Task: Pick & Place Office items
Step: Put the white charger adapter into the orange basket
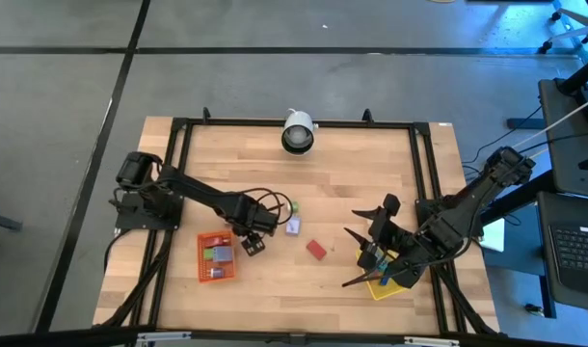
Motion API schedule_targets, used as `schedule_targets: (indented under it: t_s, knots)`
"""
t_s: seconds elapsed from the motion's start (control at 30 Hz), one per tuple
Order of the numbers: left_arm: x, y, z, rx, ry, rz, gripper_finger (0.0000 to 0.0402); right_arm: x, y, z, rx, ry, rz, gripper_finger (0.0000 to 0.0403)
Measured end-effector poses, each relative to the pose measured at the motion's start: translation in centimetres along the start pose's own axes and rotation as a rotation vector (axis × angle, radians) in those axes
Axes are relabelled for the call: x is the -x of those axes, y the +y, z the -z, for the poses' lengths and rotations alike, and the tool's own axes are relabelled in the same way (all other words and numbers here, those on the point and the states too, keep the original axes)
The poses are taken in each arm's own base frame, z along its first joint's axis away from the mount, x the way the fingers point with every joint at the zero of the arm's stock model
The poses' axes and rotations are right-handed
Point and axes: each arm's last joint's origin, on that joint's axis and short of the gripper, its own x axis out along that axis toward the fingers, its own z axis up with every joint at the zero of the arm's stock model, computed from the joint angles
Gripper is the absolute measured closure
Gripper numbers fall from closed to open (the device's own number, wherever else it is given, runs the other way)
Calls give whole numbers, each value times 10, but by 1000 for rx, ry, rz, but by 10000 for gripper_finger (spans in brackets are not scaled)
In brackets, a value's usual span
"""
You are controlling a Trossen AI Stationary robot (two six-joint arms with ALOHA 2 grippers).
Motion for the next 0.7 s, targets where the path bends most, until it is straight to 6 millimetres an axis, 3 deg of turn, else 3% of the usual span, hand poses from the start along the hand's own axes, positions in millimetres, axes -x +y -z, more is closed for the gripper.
schedule_targets:
  t_s: [0.23,0.5,0.7]
  knots:
    - [-20,-3,-1,-28,83,-18,146,0,0,0,-2,-2,2,179]
    - [-22,-4,-1,-67,90,-18,150,0,0,0,-4,-3,1,179]
    - [-20,-4,-1,-74,91,-17,197,0,0,0,-5,-3,1,179]
